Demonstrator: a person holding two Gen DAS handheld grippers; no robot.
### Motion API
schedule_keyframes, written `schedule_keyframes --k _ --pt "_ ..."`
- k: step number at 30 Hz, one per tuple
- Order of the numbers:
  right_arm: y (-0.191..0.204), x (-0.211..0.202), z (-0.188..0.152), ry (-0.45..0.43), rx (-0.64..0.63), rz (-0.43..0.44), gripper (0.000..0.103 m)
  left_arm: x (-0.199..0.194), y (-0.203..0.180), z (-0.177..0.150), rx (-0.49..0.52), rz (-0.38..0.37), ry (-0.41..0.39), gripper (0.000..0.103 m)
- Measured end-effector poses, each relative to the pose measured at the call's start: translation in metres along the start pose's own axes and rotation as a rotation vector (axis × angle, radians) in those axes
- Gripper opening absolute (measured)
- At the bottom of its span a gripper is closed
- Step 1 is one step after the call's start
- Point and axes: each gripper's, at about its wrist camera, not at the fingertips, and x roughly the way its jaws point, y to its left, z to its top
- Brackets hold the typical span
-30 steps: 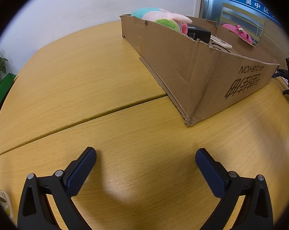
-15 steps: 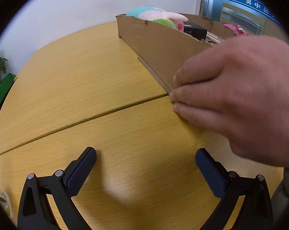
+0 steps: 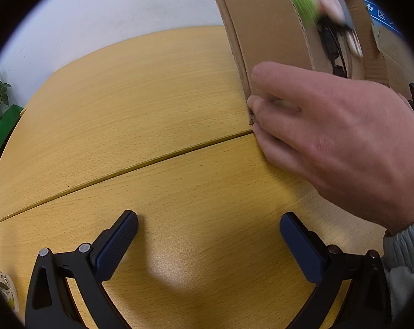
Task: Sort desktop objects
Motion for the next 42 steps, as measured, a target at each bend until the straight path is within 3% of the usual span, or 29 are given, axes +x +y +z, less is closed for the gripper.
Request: schedule_keyframes --k 42 --pt "0.0 -0.001 -0.001 0.0 0.023 -0.015 0.103 -0.004 0.026 0.019 -0.003 0.002 0.001 0.103"
